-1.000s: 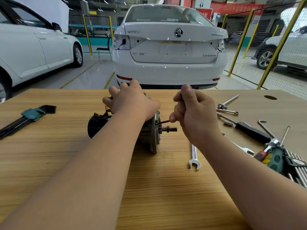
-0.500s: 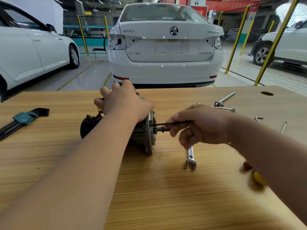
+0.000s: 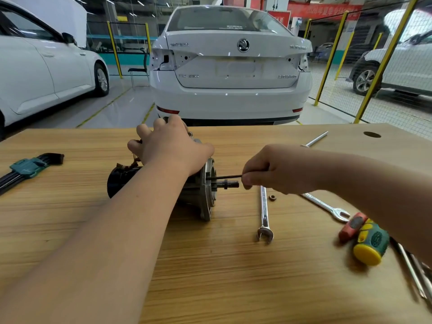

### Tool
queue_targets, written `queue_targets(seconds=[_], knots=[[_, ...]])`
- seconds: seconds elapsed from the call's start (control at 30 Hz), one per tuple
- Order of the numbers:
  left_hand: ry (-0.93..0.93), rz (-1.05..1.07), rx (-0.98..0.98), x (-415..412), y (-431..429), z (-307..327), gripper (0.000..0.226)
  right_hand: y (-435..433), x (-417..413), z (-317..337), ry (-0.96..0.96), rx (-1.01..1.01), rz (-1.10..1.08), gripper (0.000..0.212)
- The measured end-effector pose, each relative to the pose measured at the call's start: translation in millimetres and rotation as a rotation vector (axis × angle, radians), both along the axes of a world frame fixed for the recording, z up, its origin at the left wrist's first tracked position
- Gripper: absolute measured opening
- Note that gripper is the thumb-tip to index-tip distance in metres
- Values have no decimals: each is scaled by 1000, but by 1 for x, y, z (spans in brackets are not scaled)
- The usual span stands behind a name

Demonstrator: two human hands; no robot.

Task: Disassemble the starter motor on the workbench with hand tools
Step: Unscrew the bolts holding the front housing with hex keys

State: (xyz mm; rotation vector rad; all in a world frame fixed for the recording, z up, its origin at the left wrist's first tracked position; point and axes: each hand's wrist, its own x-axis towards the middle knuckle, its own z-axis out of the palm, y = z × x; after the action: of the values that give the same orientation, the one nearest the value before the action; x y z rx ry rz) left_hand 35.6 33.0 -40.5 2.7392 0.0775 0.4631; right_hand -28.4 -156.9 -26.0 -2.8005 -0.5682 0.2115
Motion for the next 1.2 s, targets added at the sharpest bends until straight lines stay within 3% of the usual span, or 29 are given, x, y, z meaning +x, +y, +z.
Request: queue_targets(seconds=[0.1, 0.13, 0.2, 0.3, 0.33, 0.43, 0.47, 0.5, 0.57, 0.7, 0.97, 1.07, 1.2], knots=[[4, 2, -7, -1, 0, 1, 66, -2, -6, -14, -525, -557, 177, 21], [6, 4, -12, -1, 0, 2, 66, -2, -8, -19, -609, -651, 221, 20], [13, 5, -17, -3, 0, 3, 65, -1, -14, -30, -643, -625, 234, 22], [15, 6, -17, -4, -1, 3, 65, 4, -20, -35, -379, -98, -7, 24], [12, 5, -17, -4, -1, 3, 65, 5, -20, -35, -215, 134, -94, 25], [7, 2, -19, -4, -1, 3, 66, 7, -22, -30, 453, 959, -276, 55], [6, 2, -19, -3, 0, 3, 67, 9, -22, -30, 640, 1204, -336, 54], [2, 2, -18, -3, -1, 3, 68, 12, -23, -30, 749, 1377, -400, 49], [-11, 2, -20, -2, 0, 2, 68, 19, -24, -33, 791, 1508, -517, 40], [-24, 3, -9, -1, 0, -1, 68, 21, -23, -37, 823, 1437, -568, 56], [-22, -9, 9, 3, 2, -2, 66, 11, -18, -37, 752, 1154, -356, 50], [-25, -10, 8, 3, 1, -3, 64, 3, -15, -41, 410, 800, -246, 48], [-13, -11, 3, 2, 1, 0, 63, -8, -8, -40, -448, 21, 147, 45]])
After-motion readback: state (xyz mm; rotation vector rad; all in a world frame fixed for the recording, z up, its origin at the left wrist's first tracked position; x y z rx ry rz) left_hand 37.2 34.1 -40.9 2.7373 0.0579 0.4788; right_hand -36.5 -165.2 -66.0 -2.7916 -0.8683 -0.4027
